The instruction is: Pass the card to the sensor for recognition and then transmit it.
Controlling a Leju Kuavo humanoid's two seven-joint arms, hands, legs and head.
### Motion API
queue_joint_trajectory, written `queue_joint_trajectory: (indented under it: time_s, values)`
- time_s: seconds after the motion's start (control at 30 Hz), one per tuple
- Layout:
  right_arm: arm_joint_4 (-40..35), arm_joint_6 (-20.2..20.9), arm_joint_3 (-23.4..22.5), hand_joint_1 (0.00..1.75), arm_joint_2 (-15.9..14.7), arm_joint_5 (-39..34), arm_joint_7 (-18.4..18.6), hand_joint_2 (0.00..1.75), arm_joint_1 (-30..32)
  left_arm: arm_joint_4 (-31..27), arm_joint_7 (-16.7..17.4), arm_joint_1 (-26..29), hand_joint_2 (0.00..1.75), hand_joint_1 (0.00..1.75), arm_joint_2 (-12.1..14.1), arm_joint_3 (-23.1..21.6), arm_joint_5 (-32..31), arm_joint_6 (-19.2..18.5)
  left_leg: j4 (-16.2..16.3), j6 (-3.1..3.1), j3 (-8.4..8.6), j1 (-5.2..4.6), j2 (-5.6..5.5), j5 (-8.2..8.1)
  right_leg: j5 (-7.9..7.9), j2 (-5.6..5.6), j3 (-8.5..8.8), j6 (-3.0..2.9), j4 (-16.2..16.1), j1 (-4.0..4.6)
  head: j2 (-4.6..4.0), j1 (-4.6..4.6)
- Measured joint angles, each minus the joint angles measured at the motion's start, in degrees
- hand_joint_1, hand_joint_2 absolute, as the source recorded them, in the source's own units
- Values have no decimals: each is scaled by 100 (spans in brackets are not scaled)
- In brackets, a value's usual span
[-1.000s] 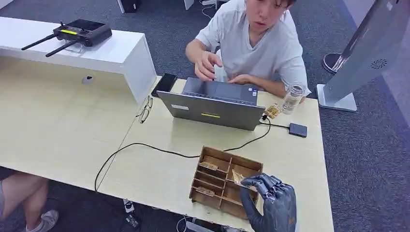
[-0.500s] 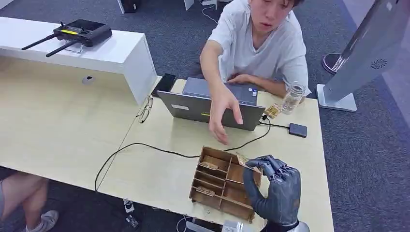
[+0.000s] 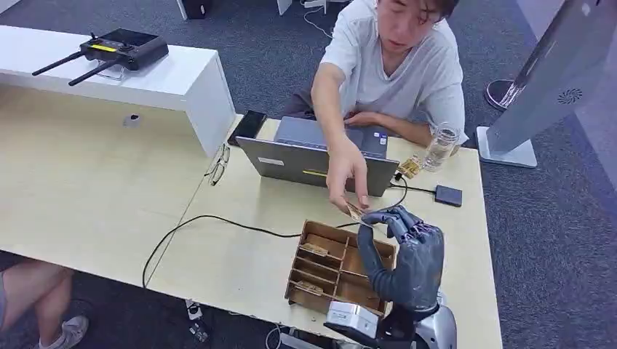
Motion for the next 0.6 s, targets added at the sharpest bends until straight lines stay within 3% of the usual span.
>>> queue_joint_trajectory:
  time_s: [0.13,0.17,0.2,0.6]
  values:
    - [59,-2,70,175,9,-52,-2,175,-72,0,4,0,0,0,13,-7,7,0,0,0,0,0,0,0,0,-1,0,0,0,0,0,0]
    - [76,-2,92,143,9,-52,-4,175,-84,0,4,0,0,0,18,-9,7,0,0,0,0,0,0,0,0,-1,0,0,0,0,0,-2]
    - [83,6,103,2,11,-74,-4,175,-92,0,4,0,0,0,20,-11,7,-2,0,0,0,0,0,0,0,-1,0,0,0,0,0,0]
    - [149,186,240,0,44,-444,-74,175,-155,2,2,0,0,0,28,-13,63,-7,0,0,0,0,0,0,0,-1,0,0,0,0,0,0]
